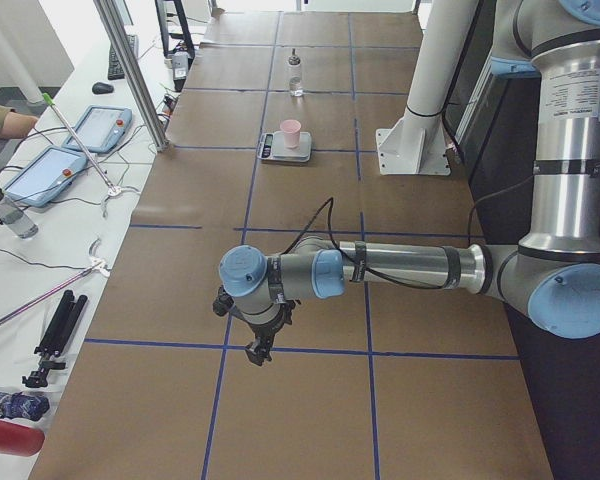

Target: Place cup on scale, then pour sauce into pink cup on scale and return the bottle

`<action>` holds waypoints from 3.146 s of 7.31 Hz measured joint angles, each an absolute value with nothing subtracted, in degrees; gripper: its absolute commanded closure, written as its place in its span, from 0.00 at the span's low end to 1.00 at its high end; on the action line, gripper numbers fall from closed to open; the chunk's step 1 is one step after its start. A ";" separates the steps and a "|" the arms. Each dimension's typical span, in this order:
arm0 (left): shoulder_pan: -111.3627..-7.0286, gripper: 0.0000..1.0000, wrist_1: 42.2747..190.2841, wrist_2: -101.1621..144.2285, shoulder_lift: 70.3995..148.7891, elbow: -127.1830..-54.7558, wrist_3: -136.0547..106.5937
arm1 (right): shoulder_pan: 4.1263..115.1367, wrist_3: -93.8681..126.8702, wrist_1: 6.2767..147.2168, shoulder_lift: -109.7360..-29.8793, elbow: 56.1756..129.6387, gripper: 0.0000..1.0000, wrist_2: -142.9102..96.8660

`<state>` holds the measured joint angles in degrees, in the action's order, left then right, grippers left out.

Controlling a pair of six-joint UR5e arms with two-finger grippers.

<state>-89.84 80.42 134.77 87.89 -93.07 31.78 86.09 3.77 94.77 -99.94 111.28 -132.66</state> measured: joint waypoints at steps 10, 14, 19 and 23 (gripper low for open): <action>-91.97 0.00 85.08 134.35 89.38 -90.47 30.09 | 87.98 2.47 94.50 -98.49 102.02 0.00 -139.99; -93.82 0.00 85.21 134.40 91.33 -90.87 24.38 | 88.01 2.95 94.48 -96.41 101.55 0.00 -135.65; -94.81 0.00 90.78 134.45 90.98 -90.47 17.74 | 88.32 3.15 94.52 -96.24 101.95 0.00 -135.69; -94.33 0.00 94.48 134.36 91.30 -90.77 10.47 | 88.50 3.25 94.57 -96.32 102.10 0.00 -135.94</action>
<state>-94.33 94.48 134.36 91.30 -90.77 10.47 88.50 3.25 94.57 -96.32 102.10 -135.94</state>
